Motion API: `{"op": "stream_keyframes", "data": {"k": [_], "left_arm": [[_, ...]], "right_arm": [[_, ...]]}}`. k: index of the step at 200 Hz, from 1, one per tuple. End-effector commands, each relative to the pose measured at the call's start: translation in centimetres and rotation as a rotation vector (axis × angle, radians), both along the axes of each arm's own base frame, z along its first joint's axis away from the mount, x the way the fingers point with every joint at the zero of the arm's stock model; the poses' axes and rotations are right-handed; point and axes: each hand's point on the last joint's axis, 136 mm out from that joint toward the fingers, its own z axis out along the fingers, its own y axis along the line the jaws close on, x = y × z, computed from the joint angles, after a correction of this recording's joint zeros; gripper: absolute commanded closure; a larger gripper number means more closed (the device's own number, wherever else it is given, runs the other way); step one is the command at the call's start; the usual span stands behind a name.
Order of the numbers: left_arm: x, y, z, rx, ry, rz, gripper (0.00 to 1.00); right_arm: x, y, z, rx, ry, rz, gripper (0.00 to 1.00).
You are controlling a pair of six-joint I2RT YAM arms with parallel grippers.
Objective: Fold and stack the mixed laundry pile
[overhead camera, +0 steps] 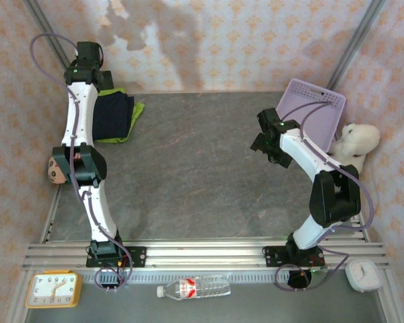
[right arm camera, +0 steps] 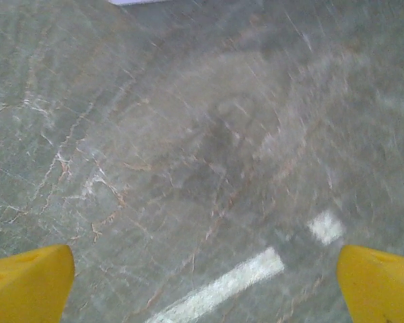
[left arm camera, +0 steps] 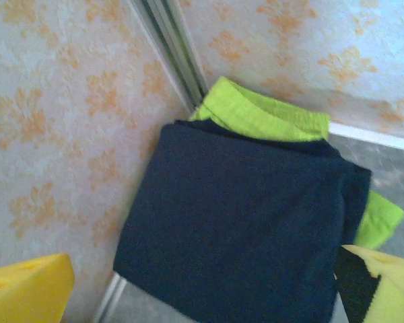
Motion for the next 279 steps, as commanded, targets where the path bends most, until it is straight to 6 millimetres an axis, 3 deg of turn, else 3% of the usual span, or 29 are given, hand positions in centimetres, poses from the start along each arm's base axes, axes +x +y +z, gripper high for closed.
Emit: {"op": "stream_keyframes", "data": {"k": [1, 33, 73, 115, 122, 153, 184, 207, 224, 247, 279], "left_arm": [[-1.8, -2.9, -0.9, -0.11, -0.012, -0.029, 0.0], [-5.7, -5.8, -2.2, -0.228, -0.069, -0.039, 0.0], [-11.5, -6.3, -8.1, -0.241, -0.068, -0.004, 0.0], [-15.7, -6.5, -14.0, -0.13, -0.089, -0.015, 0.0], [-15.9, -6.7, -14.6, -0.099, -0.108, -0.034, 0.0], [-14.4, -7.5, -13.7, -0.039, -0.232, -0.077, 0.0], [-14.1, -7.1, -15.5, -0.039, -0.325, -0.035, 0.0], [-13.6, -7.0, -16.4, -0.007, -0.302, -0.021, 0.0], [-13.5, -8.0, -18.3, 0.027, -0.273, -0.046, 0.0], [-13.3, -10.0, -18.0, 0.106, -0.296, -0.112, 0.0], [-13.8, -9.8, -17.7, 0.109, -0.341, -0.1, 0.0]], "right_arm": [[2.1, -1.9, 0.6, -0.147, -0.081, 0.164, 0.0], [3.1, -3.7, -0.8, -0.259, -0.16, 0.298, 0.0], [3.7, -5.5, -2.1, -0.358, -0.3, 0.331, 0.0], [4.2, -7.4, -0.4, -0.42, -0.581, 0.231, 0.0], [4.1, -7.6, -0.5, -0.412, -0.624, 0.215, 0.0], [4.8, -8.3, -0.8, -0.427, -0.678, 0.201, 0.0], [5.0, -9.4, -2.0, -0.327, -0.681, 0.176, 0.0], [4.8, -8.8, -2.1, -0.276, -0.713, 0.217, 0.0], [4.4, -8.4, -2.5, -0.273, -0.781, 0.236, 0.0], [4.3, -8.6, -2.6, -0.278, -0.771, 0.227, 0.01], [4.2, -8.6, -2.7, -0.277, -0.758, 0.228, 0.01]]}}
